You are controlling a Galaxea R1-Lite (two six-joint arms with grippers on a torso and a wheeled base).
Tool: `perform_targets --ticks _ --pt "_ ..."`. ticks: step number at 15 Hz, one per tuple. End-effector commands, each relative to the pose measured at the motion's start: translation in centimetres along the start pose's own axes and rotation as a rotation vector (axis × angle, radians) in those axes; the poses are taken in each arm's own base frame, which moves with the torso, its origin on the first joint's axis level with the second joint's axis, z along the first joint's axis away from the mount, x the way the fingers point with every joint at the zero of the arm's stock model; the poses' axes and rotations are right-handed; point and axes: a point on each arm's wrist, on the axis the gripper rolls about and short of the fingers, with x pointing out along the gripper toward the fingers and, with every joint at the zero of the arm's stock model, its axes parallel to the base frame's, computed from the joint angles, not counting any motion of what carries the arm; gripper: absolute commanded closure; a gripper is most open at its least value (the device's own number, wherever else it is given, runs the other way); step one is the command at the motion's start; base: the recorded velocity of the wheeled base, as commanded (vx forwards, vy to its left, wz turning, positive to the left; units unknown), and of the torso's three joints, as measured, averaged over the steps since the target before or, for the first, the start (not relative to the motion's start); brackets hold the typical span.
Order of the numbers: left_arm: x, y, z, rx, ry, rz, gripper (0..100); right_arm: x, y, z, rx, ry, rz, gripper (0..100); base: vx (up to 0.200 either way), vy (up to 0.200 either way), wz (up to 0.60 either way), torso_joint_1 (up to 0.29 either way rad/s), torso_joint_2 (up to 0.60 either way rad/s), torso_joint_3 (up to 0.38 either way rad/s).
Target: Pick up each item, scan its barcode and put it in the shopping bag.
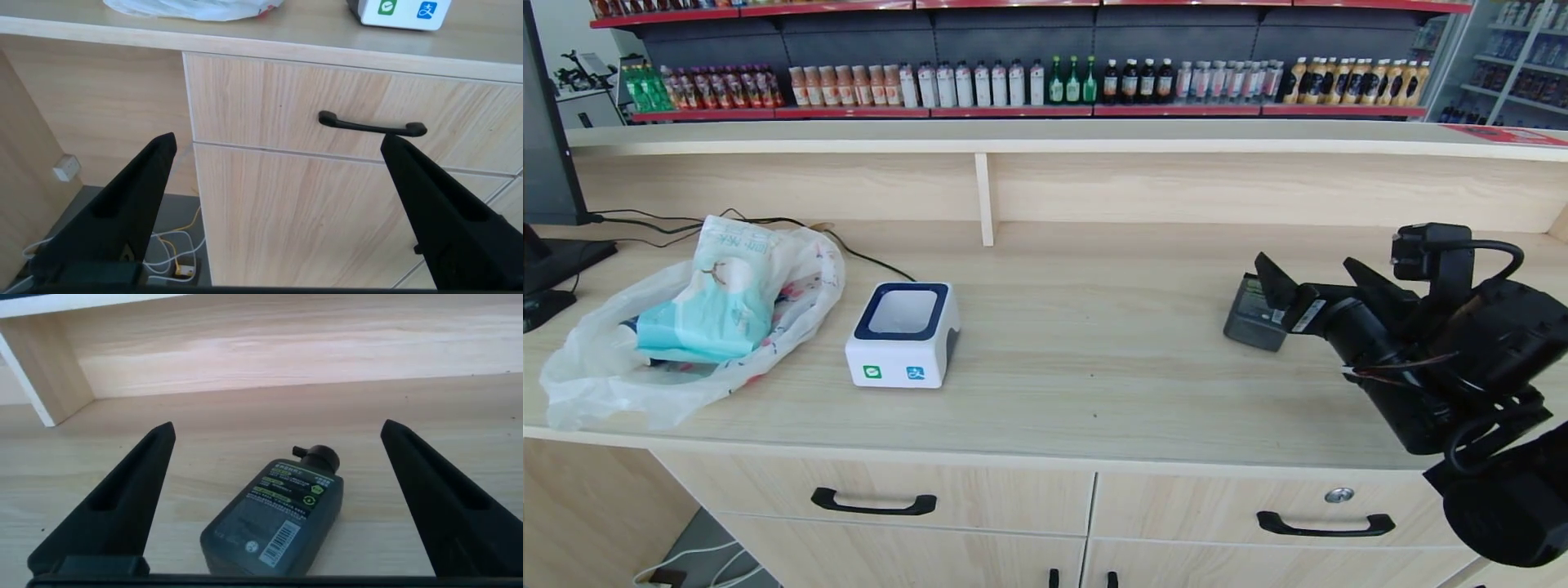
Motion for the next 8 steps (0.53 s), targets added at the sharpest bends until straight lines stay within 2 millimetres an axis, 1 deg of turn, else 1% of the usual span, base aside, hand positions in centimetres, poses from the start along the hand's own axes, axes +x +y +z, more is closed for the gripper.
perform_targets --ticks 1,2,3,4,5,7,8 --pt "0.0 0.0 0.0 -0.001 0.000 -0.001 0 -1.0 0.3 -1.5 -0.010 0.067 0.017 0 0.000 0.000 0.00 0.000 0.00 0.000" --pt "0.0 0.0 0.0 0.001 0.000 -0.001 0 -2.1 0.2 -2.4 -0.021 0.122 0.019 0 0.000 0.000 0.00 0.000 0.00 0.000" --pt "0.0 0.0 0.0 -0.001 0.000 0.001 0 -2.6 0.4 -2.9 -0.025 0.146 0.022 0 0.000 0.000 0.00 0.000 0.00 0.000" --pt "0.0 0.0 0.0 0.001 0.000 -0.001 0 -2.6 0.8 -3.2 -0.019 0.155 0.011 0 0.000 0.000 0.00 0.000 0.00 0.000" --pt "0.0 0.0 0.0 -0.001 0.000 -0.001 0 -2.3 1.3 -3.9 -0.011 0.168 -0.026 0 0.000 0.000 0.00 0.000 0.00 0.000" --pt "0.0 0.0 0.0 -0.001 0.000 0.001 0 -1.4 2.1 -5.2 -0.013 0.187 -0.035 0 0.000 0.000 0.00 0.000 0.00 0.000" --pt "0.0 0.0 0.0 0.001 0.000 -0.001 0 -1.2 2.1 -5.6 -0.017 0.194 -0.038 0 0.000 0.000 0.00 0.000 0.00 0.000"
